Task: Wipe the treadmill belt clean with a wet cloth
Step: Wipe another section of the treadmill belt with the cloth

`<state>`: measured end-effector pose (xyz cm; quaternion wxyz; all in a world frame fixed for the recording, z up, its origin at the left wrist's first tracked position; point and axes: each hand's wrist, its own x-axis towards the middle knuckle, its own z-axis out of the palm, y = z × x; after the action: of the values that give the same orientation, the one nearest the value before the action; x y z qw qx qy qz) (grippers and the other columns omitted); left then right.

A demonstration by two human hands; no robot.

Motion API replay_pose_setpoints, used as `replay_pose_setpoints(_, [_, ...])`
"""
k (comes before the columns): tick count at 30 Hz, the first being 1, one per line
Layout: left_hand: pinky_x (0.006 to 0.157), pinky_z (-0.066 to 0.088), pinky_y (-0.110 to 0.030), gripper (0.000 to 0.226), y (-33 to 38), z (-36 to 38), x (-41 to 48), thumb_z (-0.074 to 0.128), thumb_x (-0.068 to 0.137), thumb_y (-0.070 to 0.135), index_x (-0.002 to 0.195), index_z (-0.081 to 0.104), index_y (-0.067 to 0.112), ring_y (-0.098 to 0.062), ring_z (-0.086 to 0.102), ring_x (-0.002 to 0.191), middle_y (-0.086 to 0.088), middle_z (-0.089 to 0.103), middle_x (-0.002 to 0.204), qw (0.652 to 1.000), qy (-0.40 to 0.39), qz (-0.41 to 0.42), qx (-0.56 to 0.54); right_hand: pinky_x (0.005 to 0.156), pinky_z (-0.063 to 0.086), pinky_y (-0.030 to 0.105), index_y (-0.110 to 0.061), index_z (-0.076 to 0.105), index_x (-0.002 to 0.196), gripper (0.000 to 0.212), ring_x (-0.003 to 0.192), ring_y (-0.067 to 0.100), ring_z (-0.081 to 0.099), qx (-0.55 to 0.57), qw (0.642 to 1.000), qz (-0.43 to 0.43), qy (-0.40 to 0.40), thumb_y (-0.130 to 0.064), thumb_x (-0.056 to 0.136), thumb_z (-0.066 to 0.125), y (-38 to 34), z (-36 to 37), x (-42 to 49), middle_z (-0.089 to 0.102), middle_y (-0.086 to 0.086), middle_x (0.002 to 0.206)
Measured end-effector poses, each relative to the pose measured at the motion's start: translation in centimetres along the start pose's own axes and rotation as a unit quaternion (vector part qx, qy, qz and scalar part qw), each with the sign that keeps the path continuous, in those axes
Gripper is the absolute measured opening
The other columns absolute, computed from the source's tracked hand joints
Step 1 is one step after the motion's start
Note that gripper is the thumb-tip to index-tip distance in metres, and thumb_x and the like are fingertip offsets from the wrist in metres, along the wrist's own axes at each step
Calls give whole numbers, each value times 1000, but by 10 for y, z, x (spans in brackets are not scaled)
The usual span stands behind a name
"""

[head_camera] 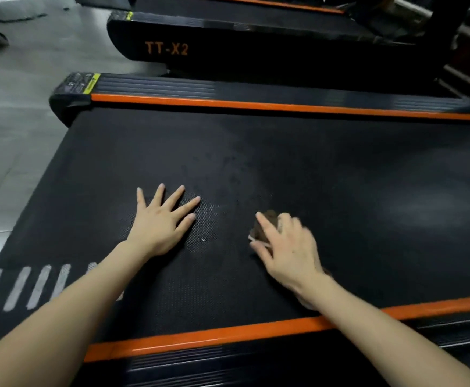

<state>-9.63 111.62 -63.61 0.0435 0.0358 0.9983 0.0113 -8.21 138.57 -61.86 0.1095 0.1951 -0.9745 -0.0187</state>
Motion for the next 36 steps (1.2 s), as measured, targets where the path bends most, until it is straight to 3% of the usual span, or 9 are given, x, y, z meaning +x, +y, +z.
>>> replay_pose_setpoints(4, [110, -9, -60, 76, -8, 1, 13, -16, 75, 66, 145, 9, 51, -30, -2, 146, 6, 5, 160, 1000, 13, 20, -16, 104, 37, 53, -21, 47, 137, 55, 132, 37, 38, 48, 994, -101, -10, -48, 90, 40, 18, 0, -4, 40, 19, 144])
replay_pose_setpoints(9, [111, -6, -62, 56, -24, -3, 51, 8, 92, 62, 147, 12, 47, -31, -1, 146, 2, 8, 160, 1000, 19, 7, -11, 99, 44, 40, -28, 52, 131, 37, 137, 30, 33, 171, 968, -184, -23, -34, 94, 50, 19, 10, -11, 39, 8, 146])
replay_pose_setpoints(12, [111, -3, -63, 61, -37, 4, 62, -1, 89, 65, 146, 10, 48, -31, 0, 146, 4, 8, 160, 999, 35, -2, -17, 100, 44, 40, -26, 62, 123, 30, 131, 31, 42, 188, 954, -234, -8, -28, 94, 53, 37, 20, 8, 47, 8, 140])
replay_pose_setpoints(19, [111, -5, -61, 71, -36, 12, 60, -8, 81, 67, 146, 12, 47, -30, -1, 146, 4, 10, 159, 998, 56, -8, -26, 99, 45, 40, -15, 66, 117, 28, 114, 33, 56, 169, 981, 84, 51, -21, 91, 57, 31, 38, 79, 52, 13, 133])
replay_pose_setpoints(24, [111, -2, -61, 64, -37, 13, 58, 3, 87, 64, 146, 20, 45, -32, 7, 146, 2, 18, 158, 997, 71, -1, -34, 92, 48, 43, -21, 53, 126, 37, 125, 38, 48, 196, 952, -234, -9, -20, 89, 56, -6, 26, 18, 50, 18, 136])
replay_pose_setpoints(27, [111, 1, -63, 60, -37, 13, 58, 9, 90, 62, 145, 25, 43, -34, 13, 145, 0, 24, 156, 997, 71, 2, -35, 97, 43, 41, -21, 57, 122, 31, 123, 37, 51, 157, 935, -318, 1, -19, 93, 44, 14, 32, 57, 54, 19, 131])
replay_pose_setpoints(32, [112, 2, -63, 58, -36, 13, 57, 13, 91, 61, 144, 29, 44, -34, 15, 144, 0, 28, 155, 997, 72, 0, -39, 109, 34, 43, -15, 66, 117, 27, 127, 38, 45, 160, 987, 27, 22, -21, 94, 54, 40, 55, 178, 49, 12, 138])
replay_pose_setpoints(34, [112, 2, -63, 57, -38, 13, 58, 14, 92, 61, 144, 29, 44, -34, 15, 144, 0, 29, 154, 997, 74, 1, -39, 102, 42, 43, -12, 68, 114, 25, 122, 40, 50, 169, 985, 11, 18, -17, 91, 57, 21, 52, 169, 52, 16, 135])
replay_pose_setpoints(36, [112, 3, -63, 57, -38, 13, 58, 14, 92, 61, 144, 29, 44, -34, 16, 144, 0, 29, 154, 996, 75, 4, -37, 89, 49, 53, -11, 68, 110, 29, 115, 45, 55, 199, 971, -133, 32, -12, 83, 59, -5, 46, 127, 57, 21, 127])
